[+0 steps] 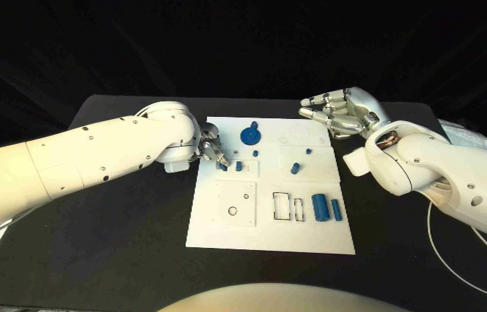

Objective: Assemble the parts on the task board

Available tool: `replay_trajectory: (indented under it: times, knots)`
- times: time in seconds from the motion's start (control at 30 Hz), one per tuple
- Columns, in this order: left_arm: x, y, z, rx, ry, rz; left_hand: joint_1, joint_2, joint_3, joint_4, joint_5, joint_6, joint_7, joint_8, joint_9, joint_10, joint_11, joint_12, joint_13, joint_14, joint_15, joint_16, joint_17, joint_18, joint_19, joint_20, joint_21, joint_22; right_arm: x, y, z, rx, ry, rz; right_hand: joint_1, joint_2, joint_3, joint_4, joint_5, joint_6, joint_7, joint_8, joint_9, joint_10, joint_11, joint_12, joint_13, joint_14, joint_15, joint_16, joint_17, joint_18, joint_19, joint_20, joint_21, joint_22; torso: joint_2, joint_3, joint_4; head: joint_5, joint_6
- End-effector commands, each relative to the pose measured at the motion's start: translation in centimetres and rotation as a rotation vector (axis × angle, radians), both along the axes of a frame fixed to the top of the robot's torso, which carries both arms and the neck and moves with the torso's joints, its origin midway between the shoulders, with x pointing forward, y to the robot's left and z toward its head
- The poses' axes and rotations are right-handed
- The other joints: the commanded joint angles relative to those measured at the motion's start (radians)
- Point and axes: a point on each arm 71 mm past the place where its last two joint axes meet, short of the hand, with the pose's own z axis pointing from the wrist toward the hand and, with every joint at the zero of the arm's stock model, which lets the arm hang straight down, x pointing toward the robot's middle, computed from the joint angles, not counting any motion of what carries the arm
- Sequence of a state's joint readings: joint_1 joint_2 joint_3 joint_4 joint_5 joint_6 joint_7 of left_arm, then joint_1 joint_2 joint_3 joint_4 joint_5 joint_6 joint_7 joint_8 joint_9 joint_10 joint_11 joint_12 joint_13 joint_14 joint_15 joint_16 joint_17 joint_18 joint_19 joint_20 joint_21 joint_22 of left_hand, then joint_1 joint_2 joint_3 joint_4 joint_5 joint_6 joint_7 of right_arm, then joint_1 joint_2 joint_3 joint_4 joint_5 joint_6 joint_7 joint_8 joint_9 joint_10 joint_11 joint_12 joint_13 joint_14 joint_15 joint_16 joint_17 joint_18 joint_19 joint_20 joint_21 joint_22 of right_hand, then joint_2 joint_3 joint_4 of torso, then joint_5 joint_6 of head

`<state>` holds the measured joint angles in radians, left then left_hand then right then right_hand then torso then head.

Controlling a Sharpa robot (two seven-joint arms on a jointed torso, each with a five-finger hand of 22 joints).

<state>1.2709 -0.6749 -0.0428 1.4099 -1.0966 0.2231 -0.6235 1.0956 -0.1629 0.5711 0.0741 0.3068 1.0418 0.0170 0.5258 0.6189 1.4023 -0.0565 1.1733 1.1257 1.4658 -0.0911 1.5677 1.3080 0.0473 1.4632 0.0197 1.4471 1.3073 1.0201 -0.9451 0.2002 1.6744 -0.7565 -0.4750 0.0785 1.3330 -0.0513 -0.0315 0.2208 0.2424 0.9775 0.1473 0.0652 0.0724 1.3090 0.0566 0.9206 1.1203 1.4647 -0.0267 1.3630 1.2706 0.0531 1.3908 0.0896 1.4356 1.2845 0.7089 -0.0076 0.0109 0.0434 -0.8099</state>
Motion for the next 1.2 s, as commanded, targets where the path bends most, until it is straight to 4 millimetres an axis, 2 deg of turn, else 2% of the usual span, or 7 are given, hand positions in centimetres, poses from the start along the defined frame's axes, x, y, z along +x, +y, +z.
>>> replay_trajectory:
  times: [0.03, 0.37, 0.57, 0.8, 1.2]
  knots:
    - [-0.44, -0.29, -0.56, 0.008, 0.020, -0.011, 0.010, -0.001, -0.001, -0.005, 0.005, 0.008, -0.008, -0.007, 0.002, 0.006, 0.001, 0.003, 0.001, 0.105, -0.010, 0.003, 0.263, -0.016, 0.055, -0.007, 0.002, 0.185, -0.08, 0.20, -0.05, -0.004, -0.006, 0.021, 0.002, 0.008, -0.007, 0.001, 0.006, -0.003, -0.003, 0.004, 0.002, -0.007, -0.001, -0.001, -0.002, 0.045, 0.008, -0.006, -0.001, 0.014, -0.005, 0.001, -0.006, -0.002, 0.000, -0.0001, -0.0001, -0.001, -0.001]
    - [-0.49, -0.33, -0.52, 0.013, 0.026, -0.017, -0.001, -0.003, -0.011, 0.002, 0.003, 0.013, -0.007, -0.008, 0.001, 0.007, 0.002, 0.003, 0.003, 0.105, -0.009, 0.003, 0.263, -0.016, 0.056, -0.007, 0.003, 0.186, -0.10, 0.19, -0.15, -0.001, -0.002, 0.020, 0.002, 0.008, -0.007, 0.001, 0.006, -0.003, -0.003, 0.004, 0.002, -0.007, -0.001, -0.001, -0.002, 0.045, 0.008, -0.006, -0.001, 0.014, -0.005, 0.001, -0.006, -0.002, 0.000, -0.0002, 0.0002, -0.001, -0.004]
    - [-0.39, -0.23, -0.57, 0.018, 0.030, -0.016, -0.040, -0.001, -0.042, 0.032, 0.000, 0.021, -0.005, -0.010, -0.002, 0.009, 0.004, 0.004, 0.005, 0.105, -0.008, 0.003, 0.263, -0.016, 0.057, -0.007, 0.003, 0.187, -0.12, 0.20, -0.17, 0.000, -0.001, 0.021, 0.002, 0.009, -0.007, 0.001, 0.009, -0.003, -0.003, 0.004, 0.002, -0.008, -0.001, -0.002, -0.002, 0.045, 0.008, -0.007, -0.002, 0.014, -0.006, 0.001, -0.007, -0.004, -0.001, 0.0001, 0.0002, -0.001, -0.003]
    - [-0.26, -0.07, -0.61, 0.021, 0.030, -0.009, -0.105, -0.007, -0.148, 0.086, -0.005, 0.035, -0.003, -0.012, -0.005, 0.012, 0.006, 0.008, 0.013, 0.105, -0.006, 0.003, 0.263, -0.017, 0.057, -0.005, 0.003, 0.189, -0.13, 0.18, -0.17, 0.001, -0.001, 0.020, 0.002, 0.009, -0.007, 0.001, 0.009, -0.003, -0.003, 0.004, 0.002, -0.008, -0.001, -0.002, -0.002, 0.045, 0.008, -0.007, -0.002, 0.014, -0.006, 0.001, -0.007, -0.004, -0.001, 0.0002, -0.0003, -0.001, -0.003]
    - [-0.12, 0.15, -0.59, 0.022, 0.023, 0.001, -0.096, 0.017, -0.262, 0.115, -0.004, 0.040, -0.004, -0.019, -0.008, 0.013, 0.005, 0.009, 0.019, 0.105, -0.007, 0.003, 0.263, -0.017, 0.059, -0.006, 0.003, 0.192, -0.12, 0.14, -0.17, 0.001, -0.002, 0.017, 0.002, 0.009, -0.008, 0.001, 0.011, -0.003, -0.003, 0.004, 0.002, -0.009, -0.001, -0.004, -0.004, 0.044, 0.007, -0.010, -0.006, 0.015, -0.008, 0.001, -0.010, -0.008, 0.000, -0.0008, -0.0003, -0.002, -0.002]
